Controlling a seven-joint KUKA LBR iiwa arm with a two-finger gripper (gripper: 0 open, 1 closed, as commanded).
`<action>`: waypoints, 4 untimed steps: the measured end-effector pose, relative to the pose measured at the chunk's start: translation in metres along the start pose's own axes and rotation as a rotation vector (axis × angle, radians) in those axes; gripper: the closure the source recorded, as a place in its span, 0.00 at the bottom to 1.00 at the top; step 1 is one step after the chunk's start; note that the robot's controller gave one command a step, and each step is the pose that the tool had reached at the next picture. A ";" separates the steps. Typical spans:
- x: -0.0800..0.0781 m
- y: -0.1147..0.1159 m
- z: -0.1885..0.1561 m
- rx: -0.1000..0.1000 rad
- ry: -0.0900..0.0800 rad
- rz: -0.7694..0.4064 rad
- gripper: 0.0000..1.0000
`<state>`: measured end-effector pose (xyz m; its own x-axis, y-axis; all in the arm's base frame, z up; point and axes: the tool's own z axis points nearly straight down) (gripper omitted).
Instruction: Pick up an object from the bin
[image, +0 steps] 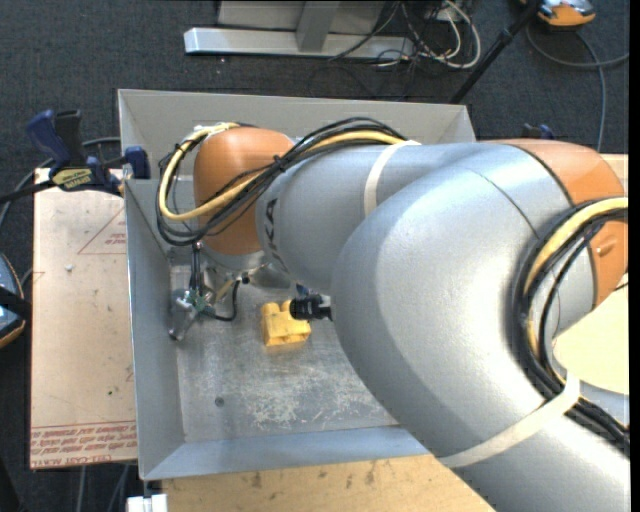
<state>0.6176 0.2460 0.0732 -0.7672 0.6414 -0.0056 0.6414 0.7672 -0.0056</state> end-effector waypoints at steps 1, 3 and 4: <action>-0.002 -0.001 -0.001 -0.002 0.002 -0.002 0.00; -0.002 0.005 -0.076 -0.015 0.001 -0.005 1.00; -0.003 0.006 -0.119 -0.012 0.003 -0.008 1.00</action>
Offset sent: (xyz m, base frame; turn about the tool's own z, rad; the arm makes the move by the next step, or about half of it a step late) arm 0.0000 0.0000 0.0000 0.0000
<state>0.6234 0.2495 0.1925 -0.7721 0.6355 -0.0029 0.6355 0.7721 0.0067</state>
